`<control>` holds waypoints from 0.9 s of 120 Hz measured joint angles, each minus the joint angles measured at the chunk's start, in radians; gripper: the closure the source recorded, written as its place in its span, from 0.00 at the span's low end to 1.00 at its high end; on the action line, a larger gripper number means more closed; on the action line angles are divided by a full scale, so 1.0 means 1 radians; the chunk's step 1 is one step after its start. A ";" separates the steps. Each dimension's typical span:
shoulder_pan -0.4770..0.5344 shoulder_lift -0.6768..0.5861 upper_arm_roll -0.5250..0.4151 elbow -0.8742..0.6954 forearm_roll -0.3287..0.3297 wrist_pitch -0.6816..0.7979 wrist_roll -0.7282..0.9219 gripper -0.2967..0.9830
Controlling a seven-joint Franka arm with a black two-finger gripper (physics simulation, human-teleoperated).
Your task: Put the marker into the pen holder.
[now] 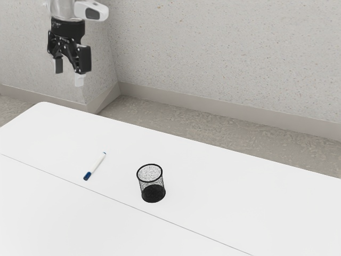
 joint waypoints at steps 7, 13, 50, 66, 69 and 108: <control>-0.010 0.004 -0.005 0.000 -0.010 0.036 0.008 0.23; -0.019 0.015 -0.008 -0.001 -0.021 0.070 0.012 0.23; -0.060 0.029 0.278 -0.659 -0.049 0.450 -0.011 0.23; 0.030 0.091 0.357 -0.829 -0.069 0.730 0.026 0.23; 0.018 0.126 0.361 -0.825 -0.092 0.778 0.037 0.23; 0.000 0.507 0.363 -0.582 -0.483 1.070 0.217 0.23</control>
